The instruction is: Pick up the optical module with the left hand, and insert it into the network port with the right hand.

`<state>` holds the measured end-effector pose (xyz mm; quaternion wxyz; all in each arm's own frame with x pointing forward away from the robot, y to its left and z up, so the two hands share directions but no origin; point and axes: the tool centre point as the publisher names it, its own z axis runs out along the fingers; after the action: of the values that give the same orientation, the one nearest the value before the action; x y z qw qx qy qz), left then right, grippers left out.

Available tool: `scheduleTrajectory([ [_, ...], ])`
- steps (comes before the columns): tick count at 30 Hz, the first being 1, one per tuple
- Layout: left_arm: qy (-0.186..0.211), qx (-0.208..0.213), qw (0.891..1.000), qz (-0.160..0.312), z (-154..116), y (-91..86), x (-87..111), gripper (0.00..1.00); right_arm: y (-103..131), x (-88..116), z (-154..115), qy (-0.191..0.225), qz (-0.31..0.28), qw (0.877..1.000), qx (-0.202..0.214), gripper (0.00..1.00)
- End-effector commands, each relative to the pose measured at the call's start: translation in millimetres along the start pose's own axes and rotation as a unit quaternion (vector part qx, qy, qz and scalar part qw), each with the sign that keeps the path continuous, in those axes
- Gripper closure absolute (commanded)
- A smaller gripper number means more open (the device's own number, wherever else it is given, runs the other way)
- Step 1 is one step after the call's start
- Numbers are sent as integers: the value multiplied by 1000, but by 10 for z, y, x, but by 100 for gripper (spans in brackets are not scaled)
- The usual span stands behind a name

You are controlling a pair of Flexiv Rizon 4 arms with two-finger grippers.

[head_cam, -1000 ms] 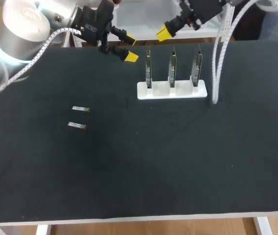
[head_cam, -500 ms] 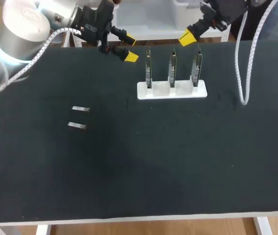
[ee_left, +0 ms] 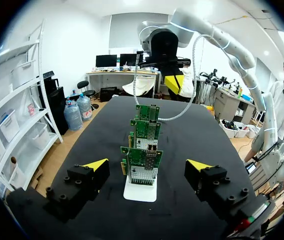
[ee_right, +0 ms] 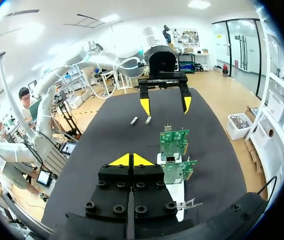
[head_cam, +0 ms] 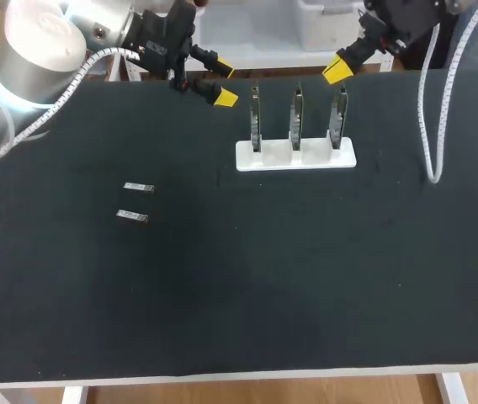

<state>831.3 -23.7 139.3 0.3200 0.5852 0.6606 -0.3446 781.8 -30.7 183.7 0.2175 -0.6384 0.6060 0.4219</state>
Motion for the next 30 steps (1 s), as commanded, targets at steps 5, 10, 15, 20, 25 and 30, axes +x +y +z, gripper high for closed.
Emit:
scheduleTrajectory([
  [5,1,1,1000,0,3,15,-2,0,-97,1,-31,4,0,995,-102,100],
  [10,1,1,1000,0,3,15,-2,0,-138,50,-31,10,5,995,-98,100],
  [15,1,1,1000,0,3,15,-2,0,-188,78,-51,10,10,996,-93,100],
  [20,1,1,1000,0,3,15,-2,0,-240,103,-48,12,12,995,-95,100],
  [25,1,1,1000,0,3,15,-2,0,-282,106,-59,16,11,995,-95,100],
  [30,1,1,1000,0,3,15,-2,0,-334,107,-84,19,12,996,-91,100],
])
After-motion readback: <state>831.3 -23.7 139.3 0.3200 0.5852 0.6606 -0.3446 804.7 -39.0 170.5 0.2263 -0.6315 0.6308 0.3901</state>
